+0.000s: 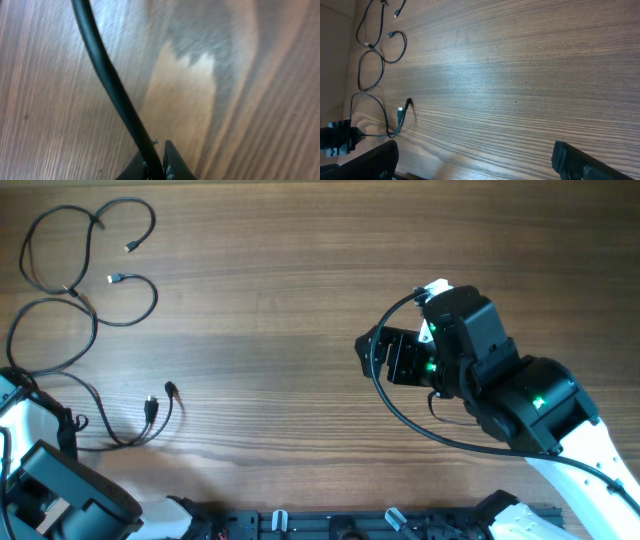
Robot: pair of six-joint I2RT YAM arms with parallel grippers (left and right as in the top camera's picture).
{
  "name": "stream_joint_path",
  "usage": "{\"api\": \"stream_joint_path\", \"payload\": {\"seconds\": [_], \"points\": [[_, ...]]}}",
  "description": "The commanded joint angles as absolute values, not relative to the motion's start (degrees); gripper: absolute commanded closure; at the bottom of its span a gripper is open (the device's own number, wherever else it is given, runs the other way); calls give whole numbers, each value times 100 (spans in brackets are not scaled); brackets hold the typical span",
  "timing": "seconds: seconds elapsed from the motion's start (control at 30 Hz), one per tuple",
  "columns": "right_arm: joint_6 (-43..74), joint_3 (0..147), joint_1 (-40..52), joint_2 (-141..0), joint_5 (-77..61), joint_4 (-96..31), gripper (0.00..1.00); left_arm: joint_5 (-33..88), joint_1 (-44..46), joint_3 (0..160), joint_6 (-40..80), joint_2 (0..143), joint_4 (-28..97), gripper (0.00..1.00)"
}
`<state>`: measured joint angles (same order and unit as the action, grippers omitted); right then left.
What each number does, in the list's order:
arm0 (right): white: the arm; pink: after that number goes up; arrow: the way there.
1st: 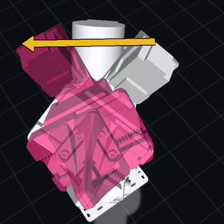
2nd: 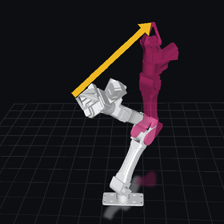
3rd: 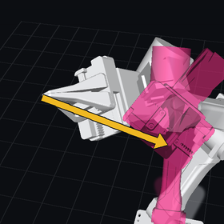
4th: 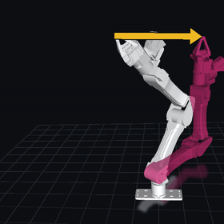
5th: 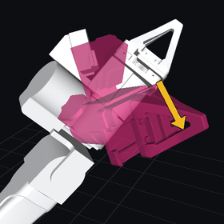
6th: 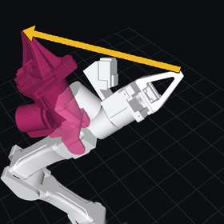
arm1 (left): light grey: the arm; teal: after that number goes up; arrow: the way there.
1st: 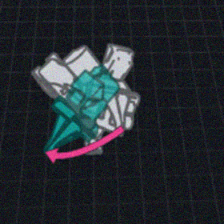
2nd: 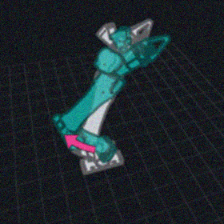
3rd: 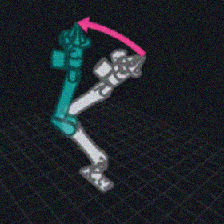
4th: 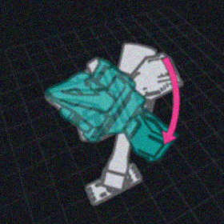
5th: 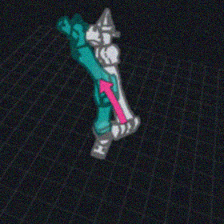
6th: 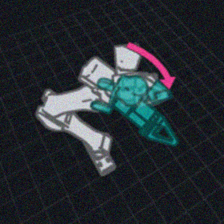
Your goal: Untangle cables
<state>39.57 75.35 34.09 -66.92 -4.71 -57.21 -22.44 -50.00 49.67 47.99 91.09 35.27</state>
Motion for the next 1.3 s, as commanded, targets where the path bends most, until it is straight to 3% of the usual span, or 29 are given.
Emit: {"api": "stream_joint_path", "payload": {"seconds": [0.0, 0.13, 0.33, 0.63, 0.87, 1.07, 1.1, 1.17, 1.23, 1.27], "points": [[3916, 7529, 3411, -6731, -519, -5732, 0, -2235, -5026, 4936, 3760, 9153, 3262, 88], [3918, 7529, 3411, -6731, -517, -5730, 0, -2067, -5026, 4936, 2891, 9153, 2808, 82], [3916, 7529, 3411, -6731, -517, -5732, 0, -1347, -5022, 4936, 2224, 9164, 2436, 85], [3913, 7529, 3411, -6731, -517, -5725, 0, -1404, -4670, 4936, 609, 9164, 2082, 85], [3916, 7529, 3411, -6731, -517, -5723, 0, -2161, -3981, 4939, -207, 9164, 1699, 84], [3913, 7531, 3411, -6731, -517, -5728, 0, -2145, -3798, 4939, -276, 9164, 1538, 81], [3913, 7529, 3411, -6731, -517, -5725, 0, -2108, -3798, 4939, -263, 9164, 1542, 78], [3920, 7529, 3411, -6731, -517, -5728, 0, -1999, -3806, 4939, 261, 9164, 1586, 57], [3918, 7529, 3411, -6731, -519, -5734, 0, -1997, -3826, 4939, 781, 9164, 1614, 55], [3916, 7531, 3411, -6731, -519, -5747, 0, -1997, -3826, 4939, 985, 9164, 1629, 39]]}}
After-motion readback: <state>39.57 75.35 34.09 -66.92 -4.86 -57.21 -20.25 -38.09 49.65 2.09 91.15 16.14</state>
